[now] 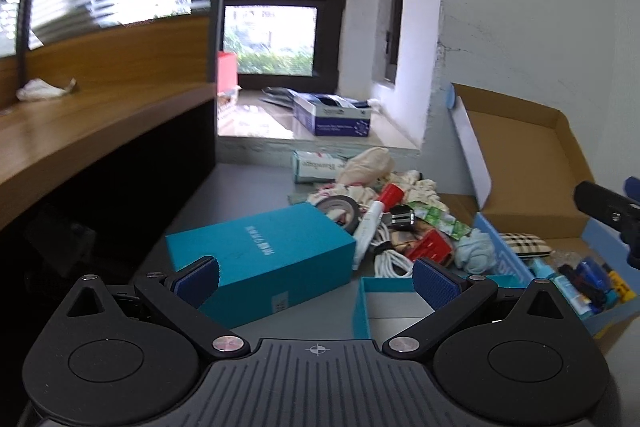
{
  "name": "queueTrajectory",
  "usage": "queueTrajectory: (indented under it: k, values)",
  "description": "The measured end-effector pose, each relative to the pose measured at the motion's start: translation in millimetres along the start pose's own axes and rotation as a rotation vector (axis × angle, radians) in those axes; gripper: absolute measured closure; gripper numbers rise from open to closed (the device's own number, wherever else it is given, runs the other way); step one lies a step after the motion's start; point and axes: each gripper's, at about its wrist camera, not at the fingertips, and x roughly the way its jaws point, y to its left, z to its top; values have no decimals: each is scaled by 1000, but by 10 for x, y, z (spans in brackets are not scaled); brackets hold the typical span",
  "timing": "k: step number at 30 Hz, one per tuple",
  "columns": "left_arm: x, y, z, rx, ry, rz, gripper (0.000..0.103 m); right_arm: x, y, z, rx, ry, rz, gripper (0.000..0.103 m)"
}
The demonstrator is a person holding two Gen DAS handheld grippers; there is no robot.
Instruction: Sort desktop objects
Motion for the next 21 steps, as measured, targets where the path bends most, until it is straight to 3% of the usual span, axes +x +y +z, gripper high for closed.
queueTrajectory:
  k: [11,15,19,21]
  values:
    - [139,-42,101,-38,48,-44,0,783,-461,180,143,141,127,2]
    - [177,-75,144,-42,49,-63,0,1153,-543,161,112,205,196,11]
    - [207,-118,153,-51,46,-98,0,1625,-614,107,93,344,266,22]
    - [231,-144,150,-43,50,-99,0,1889,-709,42,152,434,305,27]
